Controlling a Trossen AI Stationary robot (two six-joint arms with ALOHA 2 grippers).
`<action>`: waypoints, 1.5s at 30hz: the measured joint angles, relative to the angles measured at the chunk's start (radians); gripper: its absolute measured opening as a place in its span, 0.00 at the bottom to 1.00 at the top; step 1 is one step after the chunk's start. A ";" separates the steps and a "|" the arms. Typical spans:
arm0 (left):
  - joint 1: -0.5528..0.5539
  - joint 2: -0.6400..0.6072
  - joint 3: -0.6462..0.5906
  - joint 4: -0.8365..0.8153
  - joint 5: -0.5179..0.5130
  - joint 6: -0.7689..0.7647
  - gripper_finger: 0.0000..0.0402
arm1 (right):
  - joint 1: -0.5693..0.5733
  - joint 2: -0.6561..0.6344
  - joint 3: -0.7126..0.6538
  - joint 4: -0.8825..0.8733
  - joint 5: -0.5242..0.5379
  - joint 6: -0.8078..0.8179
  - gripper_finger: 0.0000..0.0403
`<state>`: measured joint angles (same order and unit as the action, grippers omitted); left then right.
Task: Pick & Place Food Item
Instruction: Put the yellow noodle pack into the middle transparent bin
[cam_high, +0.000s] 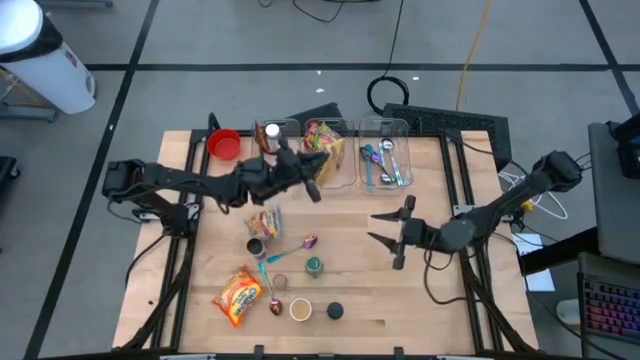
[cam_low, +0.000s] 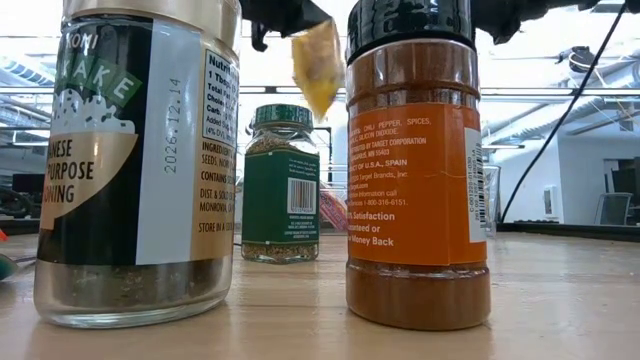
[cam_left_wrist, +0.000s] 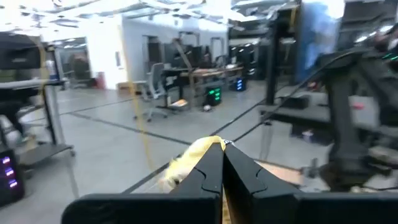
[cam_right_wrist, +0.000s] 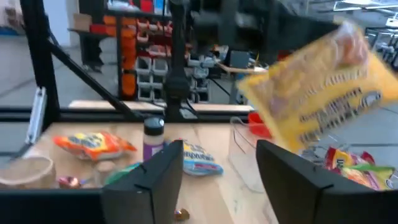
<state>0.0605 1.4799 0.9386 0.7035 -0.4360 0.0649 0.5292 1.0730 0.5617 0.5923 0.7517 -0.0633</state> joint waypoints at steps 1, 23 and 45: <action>0.018 0.004 0.000 -0.007 0.001 -0.009 0.00 | 0.008 -0.015 0.000 -0.001 -0.002 0.000 0.51; 0.367 0.382 0.147 0.150 0.227 -0.338 0.00 | 0.053 -0.119 0.000 -0.131 0.006 -0.008 0.50; 0.367 0.402 0.314 -0.152 0.092 -0.148 0.00 | 0.053 -0.119 -0.001 -0.172 0.010 -0.001 0.49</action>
<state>0.4271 1.8816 1.2526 0.5511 -0.3441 -0.0826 0.5823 0.9535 0.5610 0.4206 0.7616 -0.0643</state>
